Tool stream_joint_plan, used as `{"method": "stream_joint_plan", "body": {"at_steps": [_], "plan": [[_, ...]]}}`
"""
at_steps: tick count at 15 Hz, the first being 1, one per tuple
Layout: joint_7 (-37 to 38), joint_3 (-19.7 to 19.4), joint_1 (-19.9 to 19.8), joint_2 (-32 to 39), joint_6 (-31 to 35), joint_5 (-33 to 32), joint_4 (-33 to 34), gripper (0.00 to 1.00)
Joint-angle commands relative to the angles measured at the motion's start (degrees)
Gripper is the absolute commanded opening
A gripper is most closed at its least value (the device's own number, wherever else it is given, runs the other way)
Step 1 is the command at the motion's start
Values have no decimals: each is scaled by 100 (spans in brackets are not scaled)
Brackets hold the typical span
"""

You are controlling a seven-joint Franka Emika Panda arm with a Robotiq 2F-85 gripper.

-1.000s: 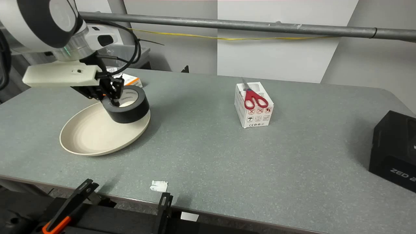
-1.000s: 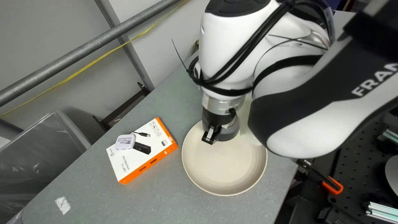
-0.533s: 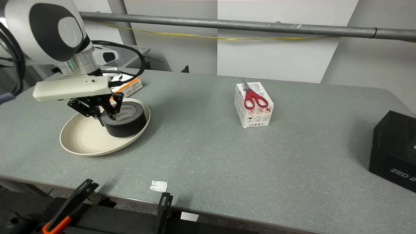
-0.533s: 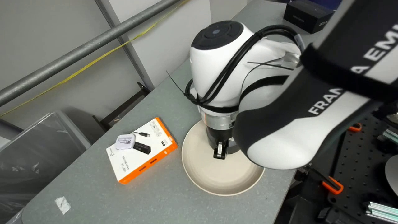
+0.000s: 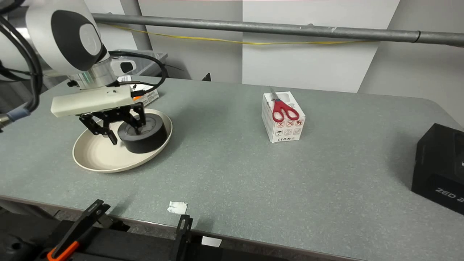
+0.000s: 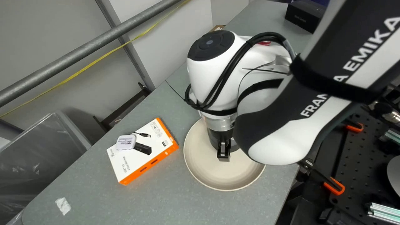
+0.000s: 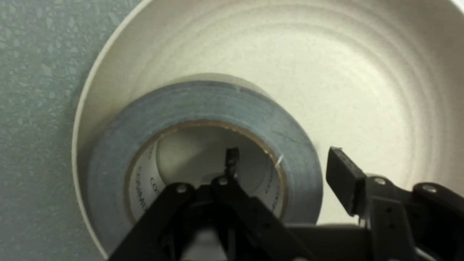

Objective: Move the black object on the lid of the white cup to the right

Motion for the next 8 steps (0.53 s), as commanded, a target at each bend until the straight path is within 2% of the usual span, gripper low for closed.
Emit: {"method": "stream_joint_plan", "body": {"at_steps": [1, 2, 5, 8], "plan": [[-41, -78, 77, -179, -75, -168, -108, 96], [-29, -81, 81, -193, -77, -178, -111, 100], [149, -112, 123, -184, -109, -138, -63, 100], [-3, -17, 13, -53, -15, -41, -19, 100]]}}
